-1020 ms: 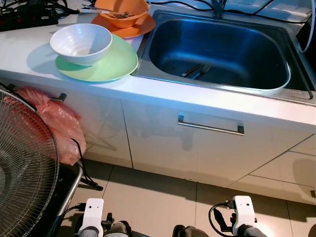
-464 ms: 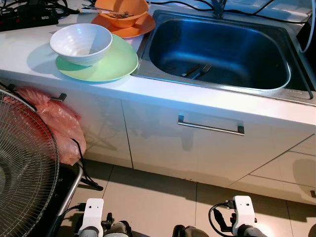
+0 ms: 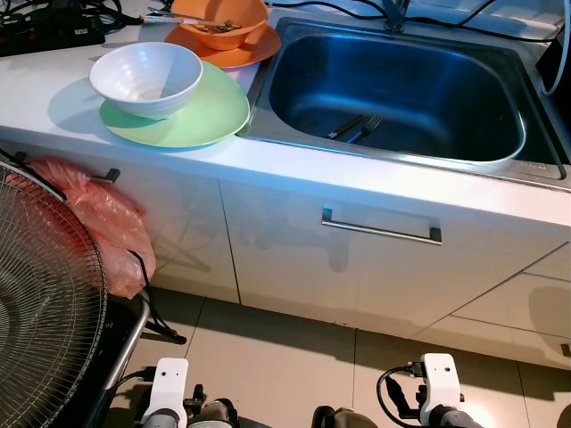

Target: Kitchen organization

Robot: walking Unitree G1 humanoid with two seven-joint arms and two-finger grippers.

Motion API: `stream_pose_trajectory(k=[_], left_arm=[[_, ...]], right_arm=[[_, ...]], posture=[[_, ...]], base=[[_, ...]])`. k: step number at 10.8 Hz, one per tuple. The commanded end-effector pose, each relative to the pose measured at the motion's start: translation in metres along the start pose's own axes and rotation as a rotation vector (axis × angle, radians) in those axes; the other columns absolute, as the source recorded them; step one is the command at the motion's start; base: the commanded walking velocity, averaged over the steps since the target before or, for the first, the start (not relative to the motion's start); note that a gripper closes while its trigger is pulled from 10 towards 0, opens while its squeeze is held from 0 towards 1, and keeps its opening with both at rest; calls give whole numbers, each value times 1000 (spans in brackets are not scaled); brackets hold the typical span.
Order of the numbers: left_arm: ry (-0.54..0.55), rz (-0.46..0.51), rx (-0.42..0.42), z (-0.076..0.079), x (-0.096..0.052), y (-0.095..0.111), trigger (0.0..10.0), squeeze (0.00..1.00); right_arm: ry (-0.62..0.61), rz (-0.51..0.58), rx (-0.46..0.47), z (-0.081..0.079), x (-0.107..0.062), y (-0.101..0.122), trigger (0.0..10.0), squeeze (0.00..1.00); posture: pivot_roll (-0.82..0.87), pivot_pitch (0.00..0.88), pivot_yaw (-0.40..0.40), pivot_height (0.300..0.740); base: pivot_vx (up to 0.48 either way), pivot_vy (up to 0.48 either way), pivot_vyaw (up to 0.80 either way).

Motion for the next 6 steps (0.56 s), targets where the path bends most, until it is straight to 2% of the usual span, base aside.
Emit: stream_pose_trajectory(k=[1, 6], left_arm=[[-12, -30, 15, 4, -3, -12, 10000, 0], [-46, -32, 65, 13, -6, -18, 10000, 0]], right_arm=[[-5, -31, 0, 3, -2, -8, 10000, 0], [6, -39, -45, 3, -2, -7, 10000, 0]], posture=[[50, 175, -32, 740], [53, 188, -34, 740]], base=[[0, 0, 0], [0, 0, 0]])
Point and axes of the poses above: a point about 5 cm out from each wrist's last joint towards the gripper, its own x axis pointing out of the wrist towards the gripper, its own y axis along the axis of the wrist's last joint, z = x × y, the point moved 5 cm from there along x, pointing out of the wrist towards the gripper, and after that the axes turned 2 degrees about -x, right-handed, at the moved point
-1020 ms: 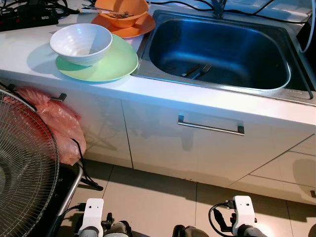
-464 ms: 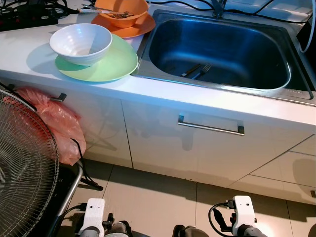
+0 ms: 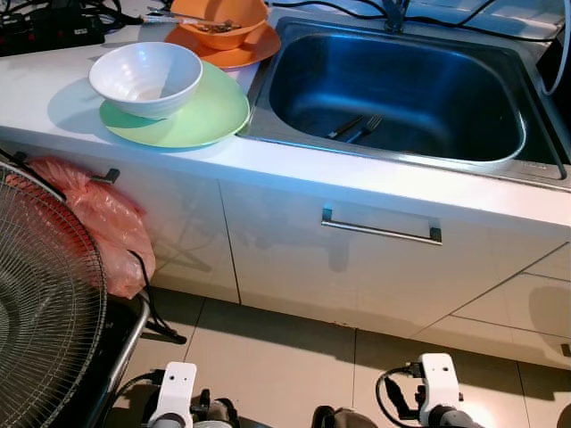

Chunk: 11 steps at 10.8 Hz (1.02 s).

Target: Kitchen organization

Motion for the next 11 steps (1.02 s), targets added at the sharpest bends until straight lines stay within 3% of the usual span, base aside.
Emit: stream_pose_trajectory(k=[1, 4, 7, 11], left_arm=[[-11, -31, 14, 3, -3, -12, 10000, 0], [-17, -30, 27, 2, -3, -12, 10000, 0], [-15, -18, 17, 2, -2, -7, 10000, 0], [-14, 169, -42, 6, 6, 46, 10000, 0]], right_arm=[[8, -28, -27, 3, -2, -5, 10000, 0], [15, -26, -91, 3, -1, -2, 10000, 0], [-1, -8, -82, 3, -1, 1, 10000, 0], [-56, 116, -9, 7, -3, 14, 10000, 0]], posture=[[53, 188, -34, 740], [55, 191, -31, 740], [58, 189, -31, 740], [57, 182, -30, 740]], base=[[0, 0, 0], [0, 0, 0], [0, 0, 0], [0, 0, 0]])
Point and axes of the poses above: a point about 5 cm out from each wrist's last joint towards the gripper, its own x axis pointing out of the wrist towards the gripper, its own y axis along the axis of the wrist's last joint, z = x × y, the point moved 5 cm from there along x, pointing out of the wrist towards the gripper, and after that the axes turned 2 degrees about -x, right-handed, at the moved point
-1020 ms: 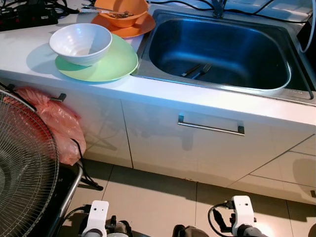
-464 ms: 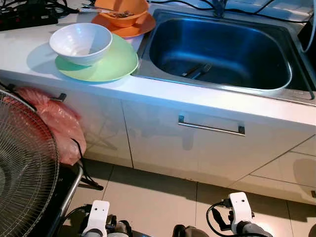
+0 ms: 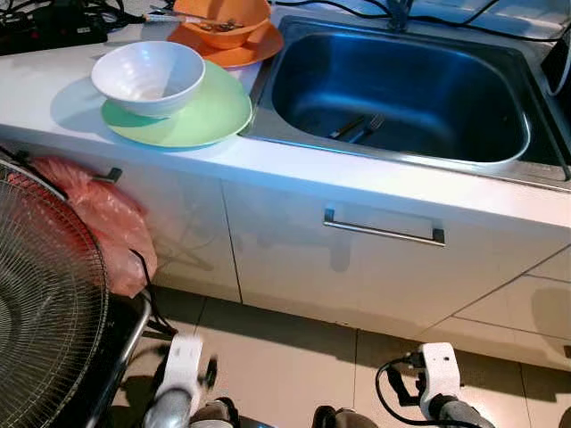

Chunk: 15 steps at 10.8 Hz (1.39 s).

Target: Kitchen organization

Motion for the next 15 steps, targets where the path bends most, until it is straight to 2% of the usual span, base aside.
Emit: stream_pose_trajectory(k=[1, 2, 3, 4, 5, 6, 7, 8, 10, 12, 14, 15], left_arm=[[-12, 7, -1, 5, 0, 2, 10000, 0], [-15, 16, -3, 7, 1, 5, 10000, 0], [-45, 56, 13, 18, 6, 20, 10000, 0], [-49, 70, 9, 22, 9, 28, 10000, 0], [-48, 71, 5, 23, 9, 30, 10000, 0], [-57, 85, -38, 31, 13, 42, 10000, 0], [-71, 78, -65, 37, 14, 44, 10000, 0], [-103, 61, -58, 46, 13, 39, 10000, 0], [-113, 30, -32, 47, 10, 29, 10000, 0], [-123, -13, -1, 49, 8, 18, 10000, 0], [-122, -49, 10, 47, 6, 9, 10000, 0], [-114, -96, 37, 43, 2, -6, 10000, 0]], right_arm=[[-15, 1, 14, 2, -4, -5, 10000, 0], [-9, 6, 9, 2, -4, -4, 10000, 0], [-24, 30, 19, 3, -4, -2, 10000, 0], [-21, 91, 32, -19, 12, 27, 10000, 0], [-19, 104, 36, -25, 16, 35, 10000, 0], [-53, 148, 77, -32, 24, 55, 10000, 0], [-49, 162, 102, -37, 27, 63, 10000, 0], [-27, 160, 92, -46, 28, 64, 10000, 0], [-29, 145, 102, -49, 29, 61, 10000, 0], [-15, 83, 83, -52, 27, 46, 10000, 0], [-19, 21, 70, -48, 24, 30, 10000, 0], [-31, -27, 36, -42, 20, 16, 10000, 0]], posture=[[58, 176, -31, 740], [56, 174, -31, 740], [51, 158, -29, 740], [54, 153, -29, 740], [54, 153, -29, 740], [46, 144, -23, 740], [41, 132, -18, 740], [36, 128, -15, 740], [40, 142, -17, 740], [42, 160, -22, 740], [47, 166, -24, 740], [44, 176, -24, 740]], base=[[0, 0, 0], [0, 0, 0], [0, 0, 0], [0, 0, 0], [0, 0, 0], [0, 0, 0], [0, 0, 0], [0, 0, 0], [0, 0, 0], [0, 0, 0], [0, 0, 0], [0, 0, 0]])
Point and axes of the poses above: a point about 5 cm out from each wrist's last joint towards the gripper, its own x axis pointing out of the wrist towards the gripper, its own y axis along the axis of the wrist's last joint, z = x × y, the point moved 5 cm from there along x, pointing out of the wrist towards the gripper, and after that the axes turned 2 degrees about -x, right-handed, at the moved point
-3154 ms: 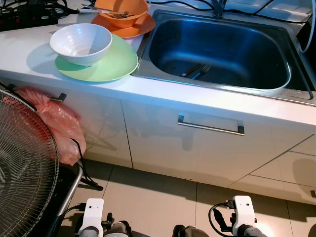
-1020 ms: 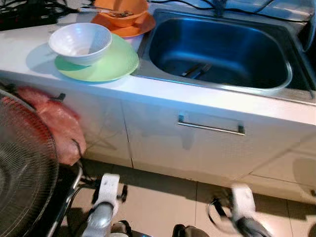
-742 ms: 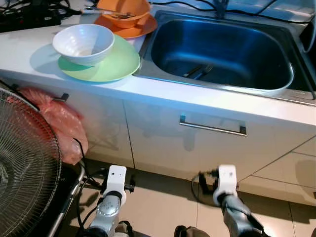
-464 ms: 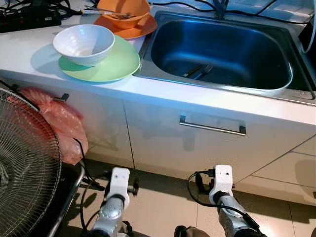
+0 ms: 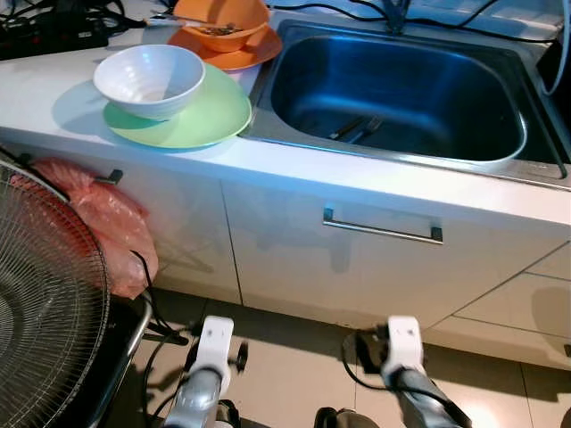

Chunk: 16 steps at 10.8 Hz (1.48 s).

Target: Kitchen organization

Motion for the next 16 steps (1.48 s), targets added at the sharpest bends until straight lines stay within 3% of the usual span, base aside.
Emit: stream_pose_trajectory(k=[1, 4, 16], left_arm=[[0, -66, 17, -1, -5, -21, 10000, 0], [27, -132, 16, -12, -13, -43, 10000, 0], [12, -150, 43, -9, -15, -49, 10000, 0]], right_arm=[[-16, -59, -7, 5, -5, -17, 10000, 0], [-11, -158, -38, 8, -17, -49, 10000, 0], [7, -168, -43, 4, -18, -51, 10000, 0]], posture=[[44, 176, -24, 740], [48, 185, -22, 740], [47, 187, -17, 740]], base=[[0, 0, 0], [0, 0, 0], [0, 0, 0]])
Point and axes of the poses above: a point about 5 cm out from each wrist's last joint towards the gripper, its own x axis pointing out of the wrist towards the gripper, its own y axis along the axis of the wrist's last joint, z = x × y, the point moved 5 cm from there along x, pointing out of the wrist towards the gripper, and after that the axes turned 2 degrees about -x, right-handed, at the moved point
